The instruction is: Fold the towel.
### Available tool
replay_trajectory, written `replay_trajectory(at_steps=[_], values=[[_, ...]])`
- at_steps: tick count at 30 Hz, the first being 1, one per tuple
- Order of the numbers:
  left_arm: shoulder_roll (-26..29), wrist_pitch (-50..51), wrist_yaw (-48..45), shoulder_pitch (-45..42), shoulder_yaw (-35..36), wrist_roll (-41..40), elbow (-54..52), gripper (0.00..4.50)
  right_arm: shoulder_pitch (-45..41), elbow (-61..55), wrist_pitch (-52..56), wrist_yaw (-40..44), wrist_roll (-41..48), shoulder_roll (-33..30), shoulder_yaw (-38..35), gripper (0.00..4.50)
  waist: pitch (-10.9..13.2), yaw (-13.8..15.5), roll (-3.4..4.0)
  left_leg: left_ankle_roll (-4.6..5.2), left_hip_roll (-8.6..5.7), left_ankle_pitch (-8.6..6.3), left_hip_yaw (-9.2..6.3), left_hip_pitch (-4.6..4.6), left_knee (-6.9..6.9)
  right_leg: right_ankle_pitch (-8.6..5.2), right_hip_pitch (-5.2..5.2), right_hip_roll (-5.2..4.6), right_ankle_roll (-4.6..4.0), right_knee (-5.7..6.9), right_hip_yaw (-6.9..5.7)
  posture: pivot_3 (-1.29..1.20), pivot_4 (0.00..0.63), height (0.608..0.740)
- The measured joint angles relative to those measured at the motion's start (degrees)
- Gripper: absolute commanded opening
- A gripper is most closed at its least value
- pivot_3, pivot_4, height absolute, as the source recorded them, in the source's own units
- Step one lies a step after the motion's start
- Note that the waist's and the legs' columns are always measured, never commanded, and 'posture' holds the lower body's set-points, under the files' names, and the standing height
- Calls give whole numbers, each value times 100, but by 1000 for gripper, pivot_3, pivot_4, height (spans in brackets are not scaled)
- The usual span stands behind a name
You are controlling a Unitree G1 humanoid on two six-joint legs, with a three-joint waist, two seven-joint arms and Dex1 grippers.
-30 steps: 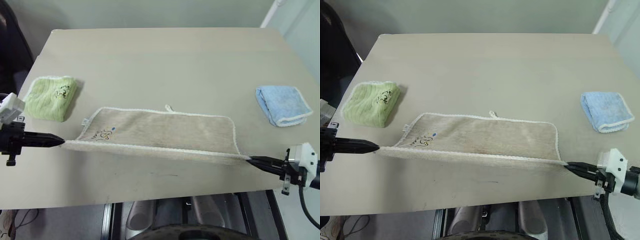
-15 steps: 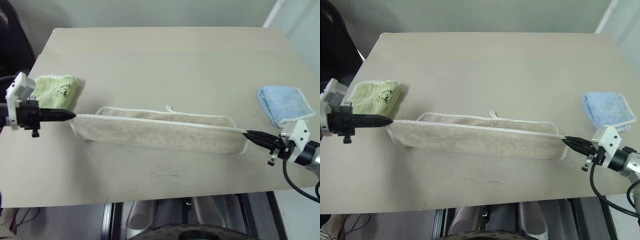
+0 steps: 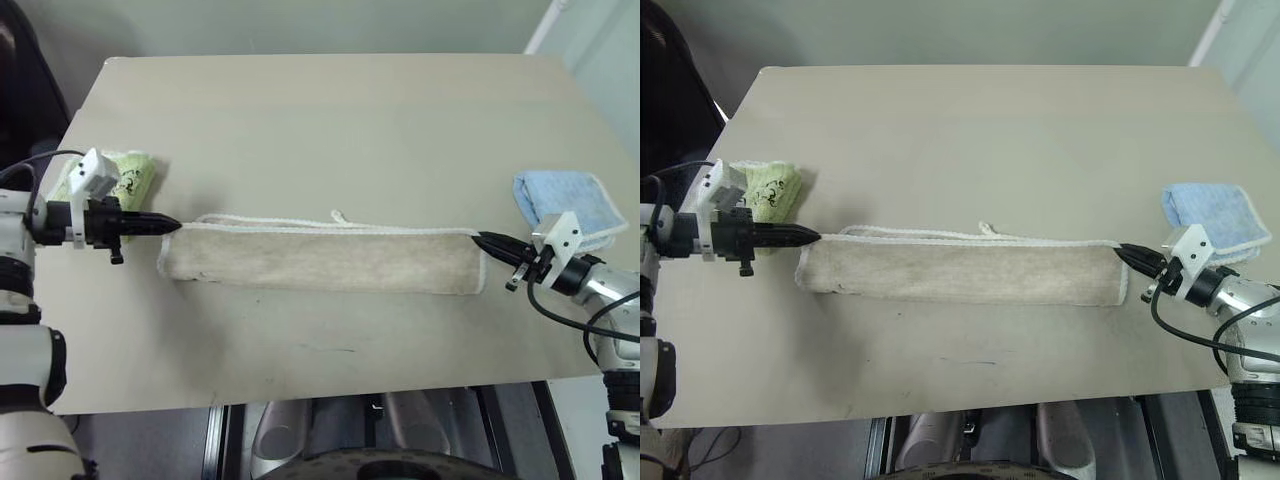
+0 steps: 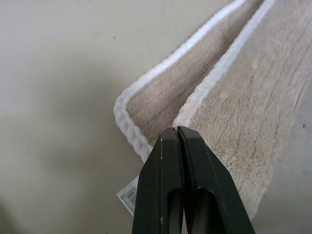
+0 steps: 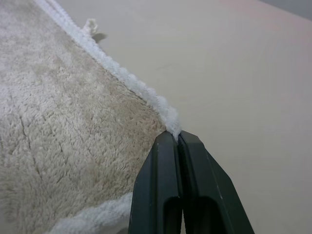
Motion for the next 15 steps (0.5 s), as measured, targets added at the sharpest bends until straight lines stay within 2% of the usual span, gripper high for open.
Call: replay_trajectory(at_steps=[15], values=[[-21,-91,0,-59,171,180,70,48,-2,87,-73,12,0,1,66,0,0,2,0,3,0,2,0,2,1,2,5,-1,1,-1,0,0,150,703]])
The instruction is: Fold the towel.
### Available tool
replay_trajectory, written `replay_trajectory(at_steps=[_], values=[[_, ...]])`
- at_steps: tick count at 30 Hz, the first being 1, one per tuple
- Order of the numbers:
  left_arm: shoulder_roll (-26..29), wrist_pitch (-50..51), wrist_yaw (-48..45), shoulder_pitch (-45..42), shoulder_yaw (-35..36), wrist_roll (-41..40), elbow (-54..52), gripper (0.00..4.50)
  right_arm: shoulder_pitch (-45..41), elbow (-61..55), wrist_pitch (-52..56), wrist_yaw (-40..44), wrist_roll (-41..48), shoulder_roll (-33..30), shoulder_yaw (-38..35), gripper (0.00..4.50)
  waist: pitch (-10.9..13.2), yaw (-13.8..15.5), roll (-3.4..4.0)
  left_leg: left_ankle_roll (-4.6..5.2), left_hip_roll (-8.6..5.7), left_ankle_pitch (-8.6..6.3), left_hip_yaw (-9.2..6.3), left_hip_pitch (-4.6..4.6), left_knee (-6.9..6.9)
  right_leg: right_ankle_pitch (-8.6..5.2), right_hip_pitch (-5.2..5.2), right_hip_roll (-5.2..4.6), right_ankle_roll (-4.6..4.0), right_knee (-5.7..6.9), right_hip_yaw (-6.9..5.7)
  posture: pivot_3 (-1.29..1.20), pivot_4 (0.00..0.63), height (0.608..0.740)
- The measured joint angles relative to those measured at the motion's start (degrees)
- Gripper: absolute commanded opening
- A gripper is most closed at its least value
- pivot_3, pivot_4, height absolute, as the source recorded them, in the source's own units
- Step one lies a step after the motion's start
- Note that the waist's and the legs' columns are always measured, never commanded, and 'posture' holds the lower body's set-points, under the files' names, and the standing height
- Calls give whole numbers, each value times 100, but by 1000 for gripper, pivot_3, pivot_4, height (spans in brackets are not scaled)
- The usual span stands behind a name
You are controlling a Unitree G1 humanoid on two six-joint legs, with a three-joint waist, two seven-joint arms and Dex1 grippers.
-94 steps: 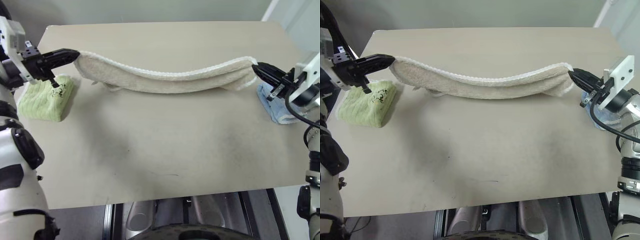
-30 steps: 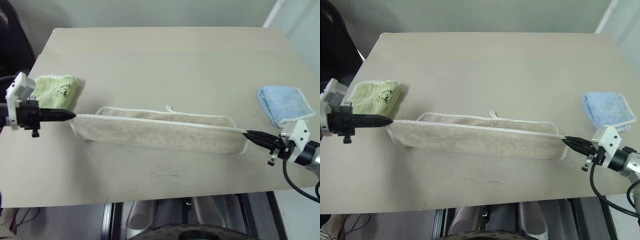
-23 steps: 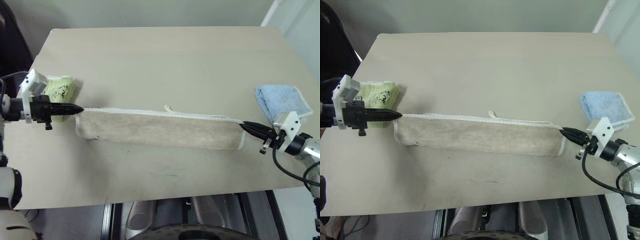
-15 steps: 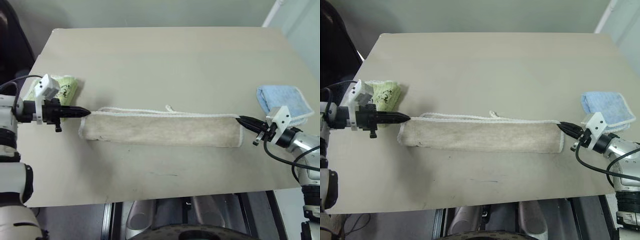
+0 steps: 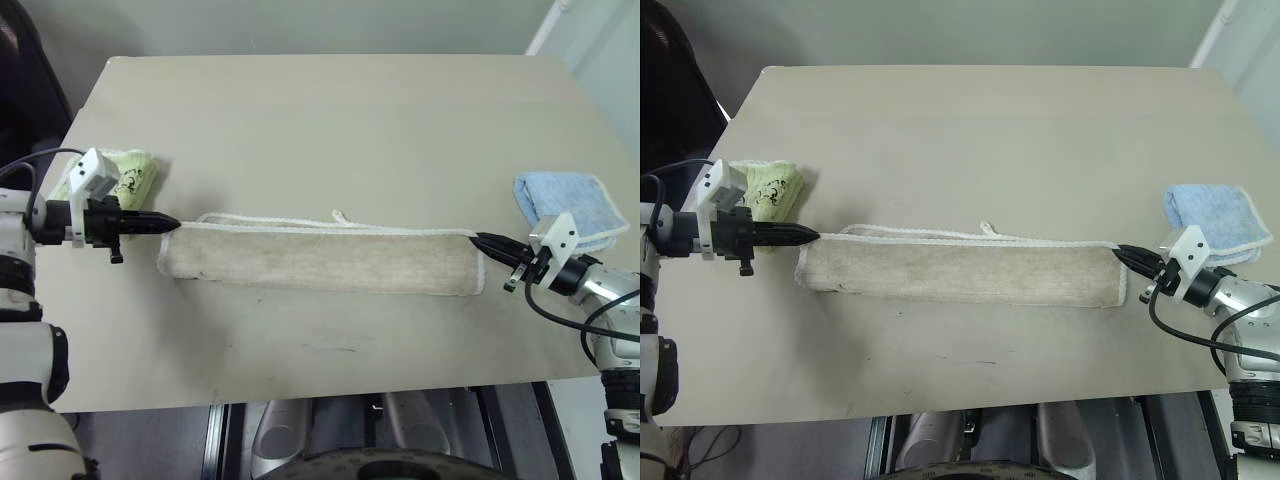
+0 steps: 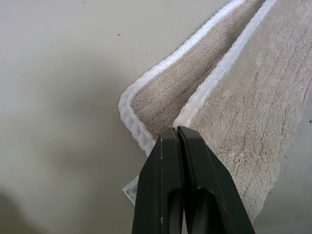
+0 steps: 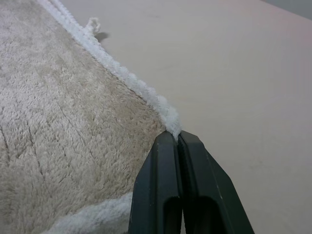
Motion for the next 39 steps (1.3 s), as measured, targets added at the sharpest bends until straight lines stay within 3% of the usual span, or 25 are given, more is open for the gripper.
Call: replay_trajectory(at_steps=[10,16,23,34,39], values=[[-14,-3,0,0,20,42,1,48,0,2,-23,0,0,0,0,0,0,0,0,0,0,0,0,0,0,0,0,0,0,0,0,0,150,703],[-1299,-1310,1397,-621,513,445,836,48,-985,947,-316,-126,-271,219,187,0,5,41,6,25,-18,8,-2,58,1,7,62,-20,12,-1,-1,0,150,703],[-1333,-1556,1593,-682,878,710,1134,48,-980,1249,-419,-132,-337,240,201,0,5,-14,7,11,-12,8,21,44,-9,-5,44,-20,21,-13,-5,0,150,703],[-933,-1233,916,-676,955,1125,1175,48,-880,1212,-255,-122,-334,208,200,0,5,-10,7,26,-13,2,19,48,-8,-2,49,-21,17,-11,-2,0,150,703],[-927,-1242,933,-611,1061,1195,1176,48,-880,1060,796,173,-267,-32,421,0,5,2,7,24,-14,3,16,48,-8,0,50,-21,15,-10,-2,0,150,703]])
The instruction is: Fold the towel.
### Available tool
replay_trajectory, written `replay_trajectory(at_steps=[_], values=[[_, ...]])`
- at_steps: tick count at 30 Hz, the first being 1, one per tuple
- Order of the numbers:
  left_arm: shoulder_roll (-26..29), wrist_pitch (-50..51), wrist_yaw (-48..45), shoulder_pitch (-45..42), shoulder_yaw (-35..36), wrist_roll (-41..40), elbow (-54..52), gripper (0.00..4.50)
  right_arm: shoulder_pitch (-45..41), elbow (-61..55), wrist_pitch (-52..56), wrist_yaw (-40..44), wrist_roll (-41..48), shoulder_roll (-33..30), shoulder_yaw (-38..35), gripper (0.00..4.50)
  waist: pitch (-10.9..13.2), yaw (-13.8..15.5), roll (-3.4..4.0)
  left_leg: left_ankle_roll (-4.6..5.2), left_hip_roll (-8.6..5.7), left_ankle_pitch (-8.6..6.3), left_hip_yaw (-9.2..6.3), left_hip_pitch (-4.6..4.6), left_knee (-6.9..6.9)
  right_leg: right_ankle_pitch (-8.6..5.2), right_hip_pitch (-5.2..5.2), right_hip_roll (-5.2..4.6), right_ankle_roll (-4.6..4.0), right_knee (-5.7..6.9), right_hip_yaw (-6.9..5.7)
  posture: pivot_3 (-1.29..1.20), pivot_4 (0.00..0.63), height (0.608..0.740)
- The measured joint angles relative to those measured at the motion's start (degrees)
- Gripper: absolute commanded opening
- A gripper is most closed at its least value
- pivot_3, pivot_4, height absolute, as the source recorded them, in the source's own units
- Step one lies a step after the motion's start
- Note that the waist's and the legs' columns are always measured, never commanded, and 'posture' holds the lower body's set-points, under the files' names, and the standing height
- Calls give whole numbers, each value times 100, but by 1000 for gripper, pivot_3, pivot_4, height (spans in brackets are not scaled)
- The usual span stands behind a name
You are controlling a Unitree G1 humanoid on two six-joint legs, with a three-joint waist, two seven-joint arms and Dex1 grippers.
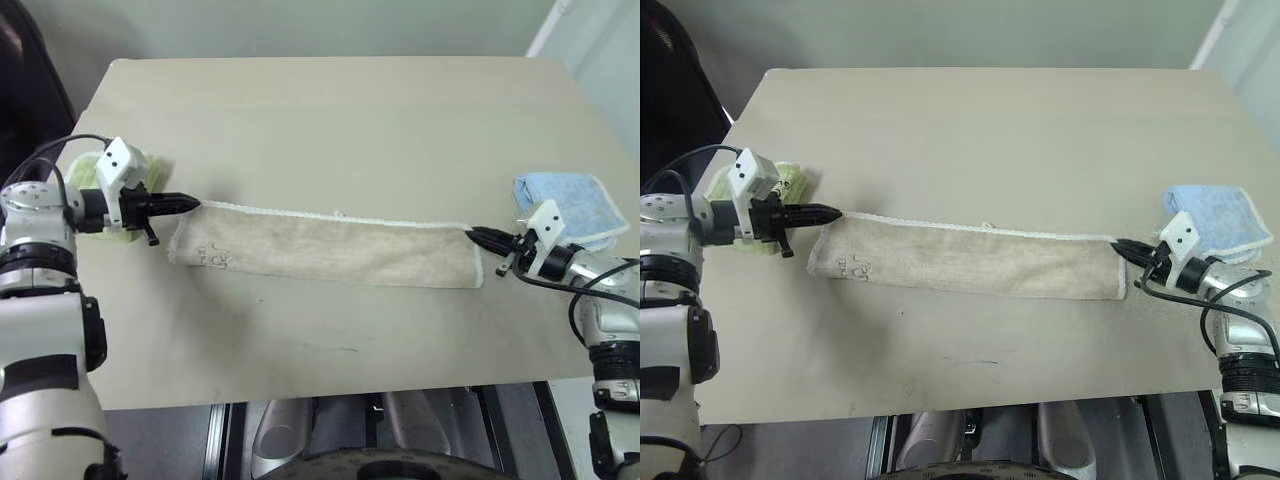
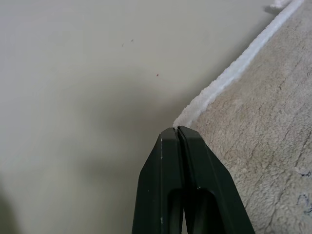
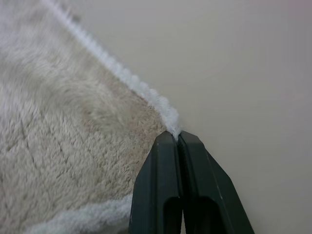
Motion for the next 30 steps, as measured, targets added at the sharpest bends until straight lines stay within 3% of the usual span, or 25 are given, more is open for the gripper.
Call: replay_trajectory(at_steps=[2,5,15,17,23,30], values=[[-3,-7,27,0,28,7,0,230,-6,-42,159,42,53,1,5,0,0,-1,0,0,0,0,1,0,0,0,-1,0,0,0,0,0,150,703],[-15,-47,57,0,69,64,0,933,-57,-62,365,99,146,2,4,694,0,-2,0,-1,0,0,1,-1,0,0,-2,0,0,0,0,0,150,703],[-62,-137,222,14,142,241,0,4386,-78,-314,555,-28,393,32,-212,4035,1,-1,2,0,0,-1,0,-2,-1,0,-4,0,0,0,0,0,150,703],[-68,-198,321,18,275,205,-1,4500,38,-605,714,-125,571,30,-420,4429,1,2,2,-1,0,0,-1,-4,-1,-1,-4,1,1,0,0,0,150,703],[-73,-214,392,-41,884,-246,-65,4500,609,-1749,1661,-582,1429,38,-1216,4429,1,15,2,-3,-5,-1,-2,-9,-2,-6,-6,2,5,-1,1,0,150,703],[-159,873,-706,98,1120,-962,-1201,4500,1154,-3299,3745,-1571,3188,62,-1802,4429,0,14,0,-2,-19,-1,-6,-8,-3,-27,-2,0,39,0,9,0,150,703]])
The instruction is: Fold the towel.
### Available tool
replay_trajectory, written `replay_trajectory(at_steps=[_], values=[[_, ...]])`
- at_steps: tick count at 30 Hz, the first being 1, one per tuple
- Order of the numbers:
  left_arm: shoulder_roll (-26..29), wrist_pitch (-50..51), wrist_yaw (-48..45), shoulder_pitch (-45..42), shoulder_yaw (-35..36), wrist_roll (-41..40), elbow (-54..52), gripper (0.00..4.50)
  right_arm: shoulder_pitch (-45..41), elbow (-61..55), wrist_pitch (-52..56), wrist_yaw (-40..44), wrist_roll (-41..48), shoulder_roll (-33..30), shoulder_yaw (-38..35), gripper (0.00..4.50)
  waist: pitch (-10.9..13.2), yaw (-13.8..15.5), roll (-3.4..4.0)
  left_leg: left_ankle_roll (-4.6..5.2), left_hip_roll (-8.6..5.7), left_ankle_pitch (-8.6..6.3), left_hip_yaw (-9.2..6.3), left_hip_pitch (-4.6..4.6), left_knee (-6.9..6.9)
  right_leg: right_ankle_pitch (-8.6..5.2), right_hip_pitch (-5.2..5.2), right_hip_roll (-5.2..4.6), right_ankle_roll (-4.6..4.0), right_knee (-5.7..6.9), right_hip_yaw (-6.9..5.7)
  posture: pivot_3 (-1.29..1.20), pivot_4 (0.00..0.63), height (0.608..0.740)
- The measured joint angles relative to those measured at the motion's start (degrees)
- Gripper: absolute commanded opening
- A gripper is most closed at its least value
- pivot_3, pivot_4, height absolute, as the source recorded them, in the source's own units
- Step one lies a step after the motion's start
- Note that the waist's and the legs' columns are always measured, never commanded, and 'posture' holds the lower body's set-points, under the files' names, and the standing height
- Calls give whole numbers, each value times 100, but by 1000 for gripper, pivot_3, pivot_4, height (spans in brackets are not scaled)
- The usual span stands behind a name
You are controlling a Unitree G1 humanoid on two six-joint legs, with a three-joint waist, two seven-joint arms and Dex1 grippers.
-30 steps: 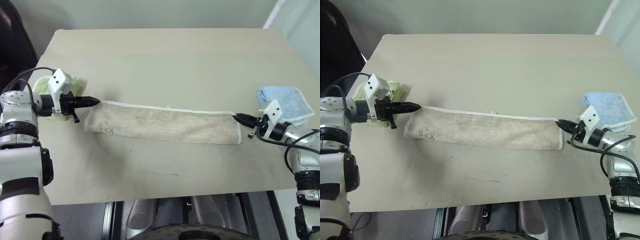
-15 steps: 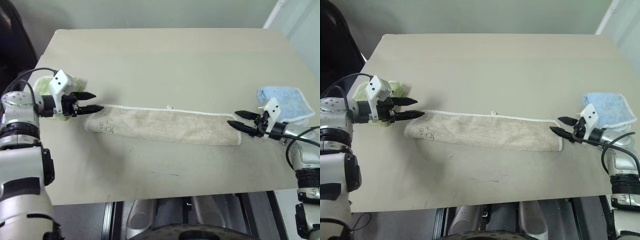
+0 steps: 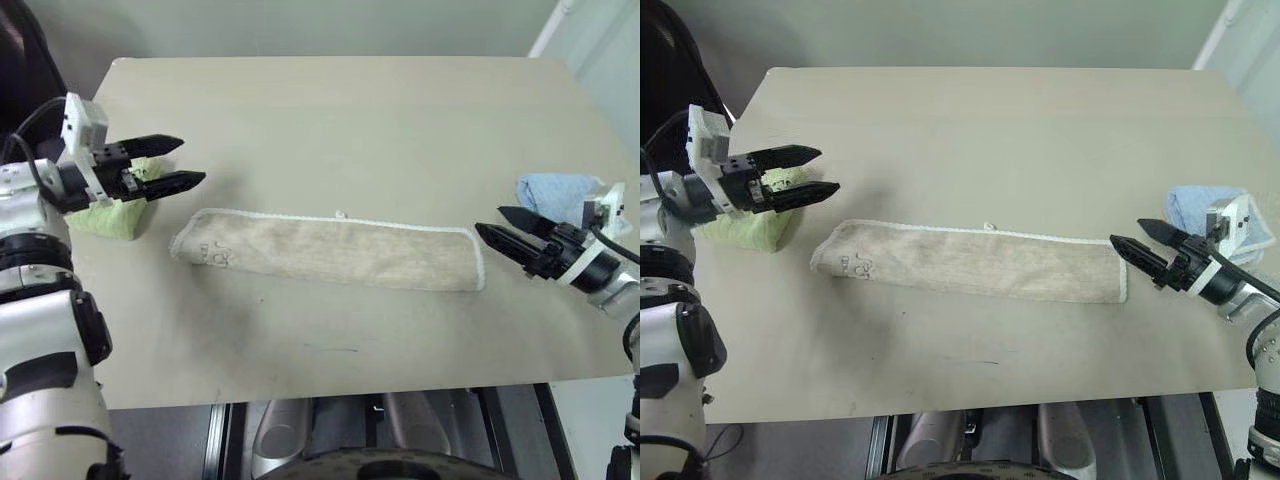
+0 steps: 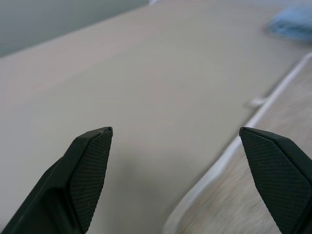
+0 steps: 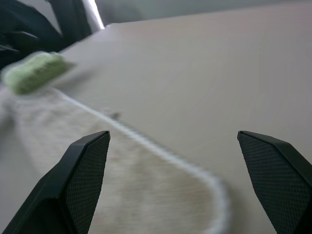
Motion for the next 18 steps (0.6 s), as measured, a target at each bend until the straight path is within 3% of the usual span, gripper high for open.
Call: replay_trajectory(at_steps=[5,18], values=[[-562,900,-89,1306,-14,-643,-1878,4500,432,-768,1252,-1160,1551,278,-220,4429,2,0,-2,-4,-3,0,-3,4,-5,-32,6,0,49,0,5,0,150,703],[-436,1402,161,1515,19,-942,-2710,4500,453,-865,1423,-1831,2288,118,-325,4429,2,1,-20,1,-4,-5,-15,6,-3,-25,8,-1,44,-1,6,0,150,703]])
